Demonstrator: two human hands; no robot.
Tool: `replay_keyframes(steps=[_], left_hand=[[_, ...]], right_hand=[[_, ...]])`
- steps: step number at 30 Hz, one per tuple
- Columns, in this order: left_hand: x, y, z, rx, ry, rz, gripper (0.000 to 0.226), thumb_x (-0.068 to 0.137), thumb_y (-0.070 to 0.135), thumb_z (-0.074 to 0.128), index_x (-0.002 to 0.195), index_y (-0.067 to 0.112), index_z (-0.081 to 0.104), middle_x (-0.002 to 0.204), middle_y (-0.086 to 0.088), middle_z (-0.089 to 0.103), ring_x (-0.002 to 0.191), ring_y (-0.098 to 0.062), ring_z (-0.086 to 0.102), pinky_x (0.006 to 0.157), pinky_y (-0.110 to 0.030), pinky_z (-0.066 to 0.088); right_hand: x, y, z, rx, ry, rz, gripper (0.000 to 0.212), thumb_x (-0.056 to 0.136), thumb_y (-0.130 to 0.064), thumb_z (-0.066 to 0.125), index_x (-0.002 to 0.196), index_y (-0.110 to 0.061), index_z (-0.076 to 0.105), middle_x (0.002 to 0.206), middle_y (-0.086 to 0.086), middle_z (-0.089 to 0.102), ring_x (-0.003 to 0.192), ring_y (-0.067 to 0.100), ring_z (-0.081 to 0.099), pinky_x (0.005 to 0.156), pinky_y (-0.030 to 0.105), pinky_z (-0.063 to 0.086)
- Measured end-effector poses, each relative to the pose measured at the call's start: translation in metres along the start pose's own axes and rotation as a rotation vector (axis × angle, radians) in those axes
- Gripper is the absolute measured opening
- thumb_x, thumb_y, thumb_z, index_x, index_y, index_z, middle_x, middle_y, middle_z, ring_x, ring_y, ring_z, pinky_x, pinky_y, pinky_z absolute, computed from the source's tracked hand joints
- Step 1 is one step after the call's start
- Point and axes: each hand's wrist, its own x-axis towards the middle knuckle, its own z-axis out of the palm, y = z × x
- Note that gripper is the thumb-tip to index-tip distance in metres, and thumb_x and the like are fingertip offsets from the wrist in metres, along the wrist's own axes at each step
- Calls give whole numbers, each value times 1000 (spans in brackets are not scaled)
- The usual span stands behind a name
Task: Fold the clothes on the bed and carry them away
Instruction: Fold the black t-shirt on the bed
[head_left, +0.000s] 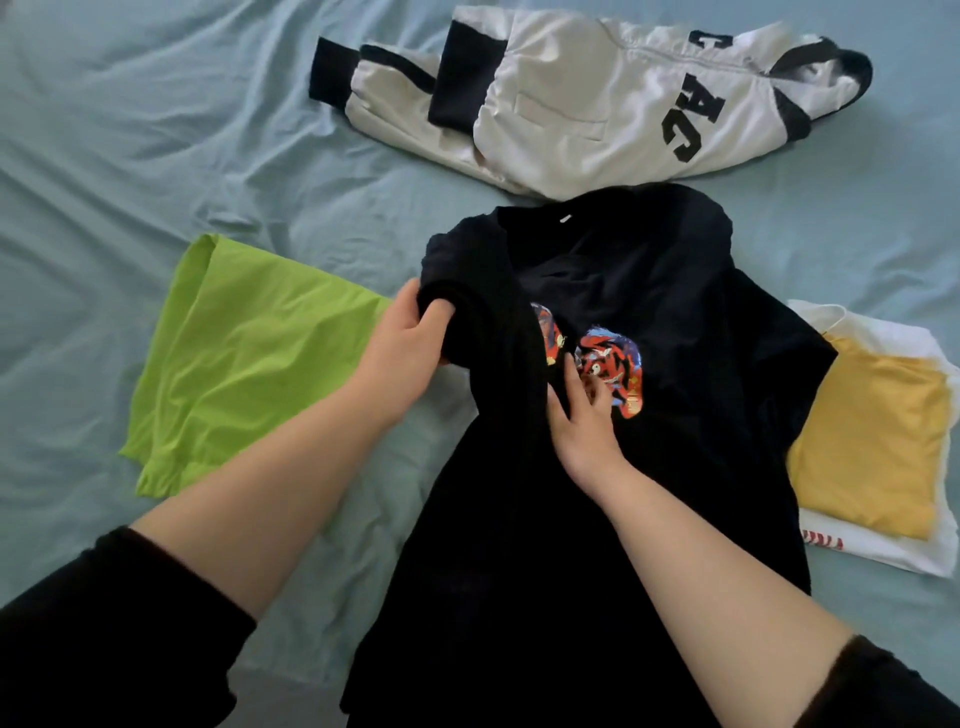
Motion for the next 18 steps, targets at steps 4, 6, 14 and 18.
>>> replay_keyframes(steps=[4,6,14,18], left_hand=[[-5,17,-23,-58,57,-13,21,84,28,46,96,27,63,94,5,67,90,-10,60,91,-38,49],[-12,19,-33,-93,38,-46,23,86,28,45,98,27,65,102,-2,69,98,-18,62,98,-49,48],[-35,29,-58,-331,166,-54,24,88,23,48,91,28,72,101,3,75,101,-16,69,91,-39,55],[-36,46,-104,83,129,58,11,77,28,61,80,30,71,83,5,74,81,-10,70,72,-28,56]], right_hand=[[-1,1,3,-62,10,128,66,95,-62,32,150,-45,0,161,3,-20,148,25,-14,118,56,4],[3,2,3,-75,-16,143,67,96,-61,33,151,-42,0,161,6,-19,148,26,-15,119,49,2],[8,15,-11,-71,133,159,69,97,-59,28,155,-24,12,163,3,8,150,19,3,121,40,10],[6,22,-26,-316,19,218,66,99,-46,42,154,-18,19,163,4,2,149,24,7,120,41,19]])
